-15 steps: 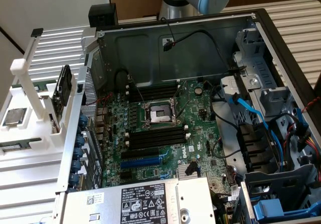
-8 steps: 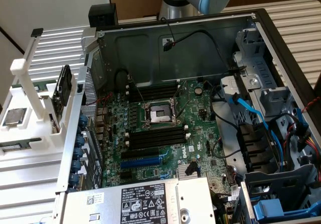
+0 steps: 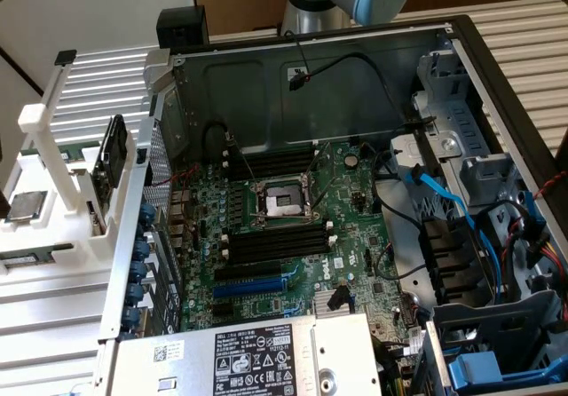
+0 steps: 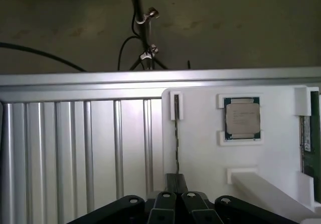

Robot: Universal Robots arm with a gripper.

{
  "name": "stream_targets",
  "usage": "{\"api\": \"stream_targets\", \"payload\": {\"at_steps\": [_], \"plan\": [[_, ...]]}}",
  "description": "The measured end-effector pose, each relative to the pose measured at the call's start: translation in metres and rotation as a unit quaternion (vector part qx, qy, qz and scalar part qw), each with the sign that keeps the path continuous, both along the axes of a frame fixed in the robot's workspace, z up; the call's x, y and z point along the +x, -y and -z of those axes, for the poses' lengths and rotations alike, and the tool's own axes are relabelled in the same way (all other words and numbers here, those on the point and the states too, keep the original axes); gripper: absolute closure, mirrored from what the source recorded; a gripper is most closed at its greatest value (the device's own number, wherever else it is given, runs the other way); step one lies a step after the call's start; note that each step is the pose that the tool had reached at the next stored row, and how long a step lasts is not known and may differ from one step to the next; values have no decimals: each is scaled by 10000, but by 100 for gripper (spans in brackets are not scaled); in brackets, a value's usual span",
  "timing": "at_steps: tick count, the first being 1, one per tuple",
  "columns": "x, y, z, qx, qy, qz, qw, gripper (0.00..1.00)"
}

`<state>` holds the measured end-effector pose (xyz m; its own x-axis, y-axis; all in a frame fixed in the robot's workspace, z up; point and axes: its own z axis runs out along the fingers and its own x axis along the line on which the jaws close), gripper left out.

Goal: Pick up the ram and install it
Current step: 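Pick up the ram and move it above insertion slot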

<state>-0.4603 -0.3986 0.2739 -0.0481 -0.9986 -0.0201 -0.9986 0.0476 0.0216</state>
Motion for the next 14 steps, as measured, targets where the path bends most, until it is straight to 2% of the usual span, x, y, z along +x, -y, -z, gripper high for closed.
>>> {"api": "stream_targets", "payload": {"at_steps": [5, 14], "plan": [[16, 36, 109, 0, 0, 0, 10000, 89], [31, 35, 292, 0, 0, -1, 10000, 89]]}}
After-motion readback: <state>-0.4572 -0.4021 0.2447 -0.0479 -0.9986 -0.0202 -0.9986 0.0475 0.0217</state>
